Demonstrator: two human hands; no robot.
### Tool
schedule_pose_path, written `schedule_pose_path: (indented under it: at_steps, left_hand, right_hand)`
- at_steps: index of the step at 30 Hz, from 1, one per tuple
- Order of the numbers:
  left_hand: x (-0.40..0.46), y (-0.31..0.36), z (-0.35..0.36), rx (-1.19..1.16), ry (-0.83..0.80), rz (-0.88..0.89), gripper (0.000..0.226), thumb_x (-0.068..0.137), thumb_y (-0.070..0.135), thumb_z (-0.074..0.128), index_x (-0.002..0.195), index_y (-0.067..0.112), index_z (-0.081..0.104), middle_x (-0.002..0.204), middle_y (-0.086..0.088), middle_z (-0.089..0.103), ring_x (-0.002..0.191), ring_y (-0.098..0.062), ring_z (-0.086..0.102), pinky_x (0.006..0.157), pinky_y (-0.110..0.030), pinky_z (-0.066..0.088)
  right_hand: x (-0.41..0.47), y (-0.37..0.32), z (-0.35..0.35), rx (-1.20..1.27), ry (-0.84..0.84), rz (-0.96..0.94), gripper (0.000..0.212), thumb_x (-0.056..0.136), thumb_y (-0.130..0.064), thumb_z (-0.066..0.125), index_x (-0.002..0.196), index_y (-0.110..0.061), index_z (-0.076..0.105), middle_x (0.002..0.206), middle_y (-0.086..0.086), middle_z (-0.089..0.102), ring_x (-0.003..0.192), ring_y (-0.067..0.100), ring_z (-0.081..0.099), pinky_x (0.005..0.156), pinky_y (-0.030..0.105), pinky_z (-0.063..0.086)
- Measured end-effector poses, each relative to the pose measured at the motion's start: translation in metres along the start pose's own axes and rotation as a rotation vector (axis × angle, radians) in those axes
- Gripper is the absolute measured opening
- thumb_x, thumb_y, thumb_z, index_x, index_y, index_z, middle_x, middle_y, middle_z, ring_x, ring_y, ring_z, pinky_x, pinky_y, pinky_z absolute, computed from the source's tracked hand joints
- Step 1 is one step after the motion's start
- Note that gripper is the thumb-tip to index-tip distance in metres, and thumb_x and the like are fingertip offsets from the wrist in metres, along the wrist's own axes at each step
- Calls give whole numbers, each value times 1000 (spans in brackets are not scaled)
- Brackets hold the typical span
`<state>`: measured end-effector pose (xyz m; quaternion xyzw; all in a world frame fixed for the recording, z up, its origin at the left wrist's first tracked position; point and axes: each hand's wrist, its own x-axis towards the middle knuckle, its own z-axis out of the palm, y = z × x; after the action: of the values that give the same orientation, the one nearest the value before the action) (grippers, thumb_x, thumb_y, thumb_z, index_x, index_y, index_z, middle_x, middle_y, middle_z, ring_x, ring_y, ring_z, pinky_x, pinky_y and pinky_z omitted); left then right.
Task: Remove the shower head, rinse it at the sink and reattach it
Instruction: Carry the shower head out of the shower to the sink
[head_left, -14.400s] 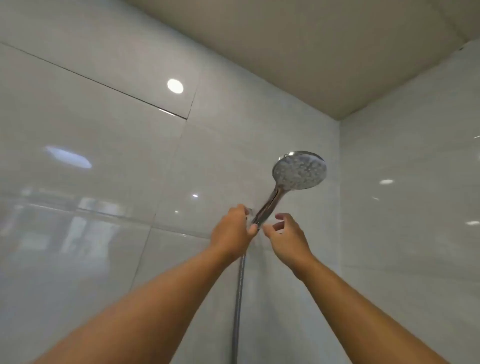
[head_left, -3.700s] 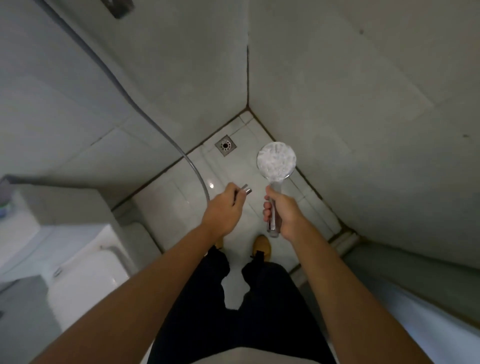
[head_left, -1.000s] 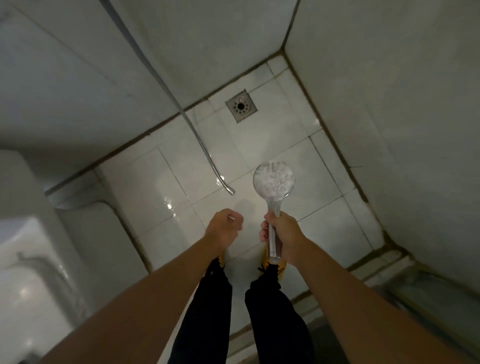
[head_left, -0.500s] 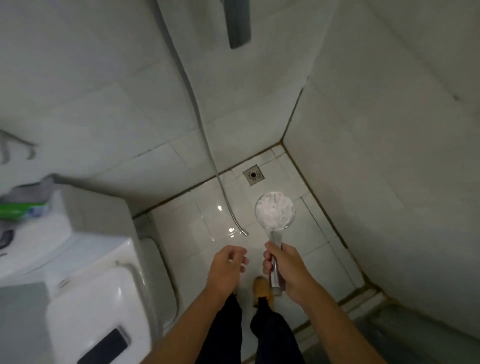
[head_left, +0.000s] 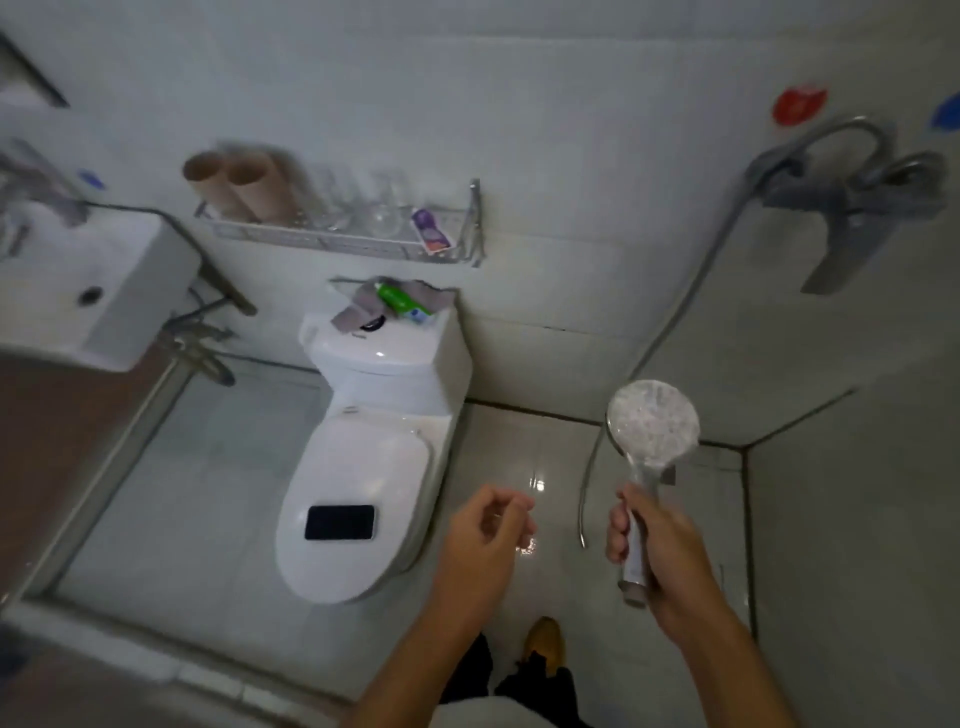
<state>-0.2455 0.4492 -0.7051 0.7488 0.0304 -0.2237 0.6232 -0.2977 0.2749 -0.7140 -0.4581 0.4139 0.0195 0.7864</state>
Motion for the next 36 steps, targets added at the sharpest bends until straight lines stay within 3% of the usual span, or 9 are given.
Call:
schedule_pose_path:
  at_steps: [4, 9, 14, 22, 28, 36]
  left_hand:
    - [-28, -1, -57, -71, 177, 44, 12, 95, 8, 59, 85, 6, 66, 68, -3, 67, 66, -13, 64, 69, -31, 56]
    - [-60, -5, -135, -135, 454, 74, 16, 94, 3, 58, 79, 1, 64, 66, -12, 64, 62, -15, 60, 63, -22, 51]
    - [-87, -22, -215, -216, 702, 54, 15, 93, 1, 57, 80, 0, 62, 65, -15, 63, 61, -16, 59, 64, -28, 52]
    - [-117, -59, -351, -293, 1054, 27, 14, 94, 3, 56, 82, -1, 63, 67, -12, 63, 63, -20, 60, 64, -34, 52]
    - [-134, -69, -425, -332, 1183, 35, 14, 94, 2, 56, 82, -4, 61, 64, -8, 62, 59, -14, 56, 59, -22, 49]
    - [-138, -97, -470, -415, 1273, -74, 12, 93, 3, 56, 85, -2, 63, 71, -20, 64, 62, -19, 61, 63, -25, 53]
  right_hand:
    - [1, -6, 56, -174, -112, -8, 27, 101, -17, 54, 76, -9, 54, 58, 5, 53, 45, 14, 49, 44, 26, 41]
    - [-4, 4, 143, -355, -297, 17, 20, 101, -19, 56, 83, -10, 54, 59, 5, 54, 44, 13, 51, 43, 25, 44]
    - [-16, 38, 240, -540, -458, 27, 25, 98, -20, 59, 76, -10, 51, 58, 5, 53, 41, 16, 48, 43, 26, 40]
    - [-45, 109, 386, -770, -714, 132, 16, 98, -17, 58, 90, -4, 57, 57, 8, 55, 39, 19, 48, 41, 25, 40]
    - [-67, 162, 482, -875, -860, 174, 18, 99, -18, 59, 86, -6, 55, 58, 7, 56, 42, 18, 50, 38, 24, 40]
    - [-78, 206, 574, -932, -1015, 186, 18, 100, -15, 56, 86, -5, 52, 59, 8, 54, 41, 18, 48, 40, 26, 41]
